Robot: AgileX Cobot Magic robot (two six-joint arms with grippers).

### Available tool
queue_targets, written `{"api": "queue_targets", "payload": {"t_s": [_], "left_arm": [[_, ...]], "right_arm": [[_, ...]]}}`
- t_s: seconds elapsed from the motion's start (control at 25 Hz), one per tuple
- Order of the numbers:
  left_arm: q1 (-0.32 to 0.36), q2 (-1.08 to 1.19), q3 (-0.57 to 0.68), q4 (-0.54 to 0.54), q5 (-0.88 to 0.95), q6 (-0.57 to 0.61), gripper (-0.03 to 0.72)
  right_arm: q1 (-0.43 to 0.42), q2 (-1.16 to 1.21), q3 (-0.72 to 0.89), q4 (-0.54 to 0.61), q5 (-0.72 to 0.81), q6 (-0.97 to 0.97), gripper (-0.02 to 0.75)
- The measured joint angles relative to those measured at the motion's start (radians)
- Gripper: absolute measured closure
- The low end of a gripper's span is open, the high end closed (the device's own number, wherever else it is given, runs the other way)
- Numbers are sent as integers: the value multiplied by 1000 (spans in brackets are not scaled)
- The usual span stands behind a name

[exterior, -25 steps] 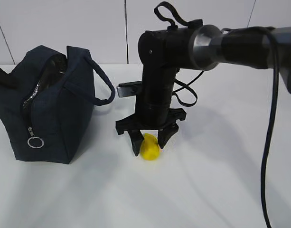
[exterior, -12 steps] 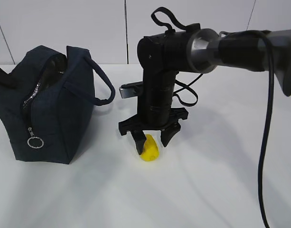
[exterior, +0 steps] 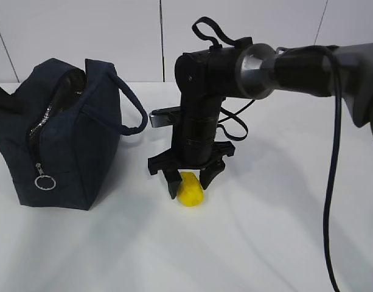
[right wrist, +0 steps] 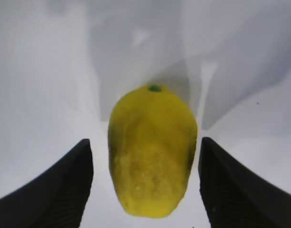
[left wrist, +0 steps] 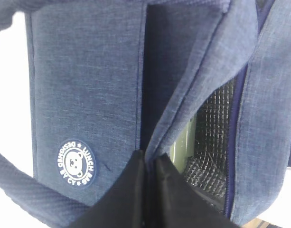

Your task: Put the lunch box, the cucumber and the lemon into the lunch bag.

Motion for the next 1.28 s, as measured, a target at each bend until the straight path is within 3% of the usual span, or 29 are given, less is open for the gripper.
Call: {"api": "queue_targets", "payload": {"t_s": [0.76, 1.0, 1.28], "left_arm": [[0, 0, 0, 4, 0, 0, 694], [0, 0, 0, 4, 0, 0, 694], [0, 0, 0, 5, 0, 0, 694]], "right_arm": [[0, 29, -23, 2, -3, -11, 224], [0, 29, -23, -2, 11, -11, 330], [0, 29, -32, -4, 56, -13, 358]]}}
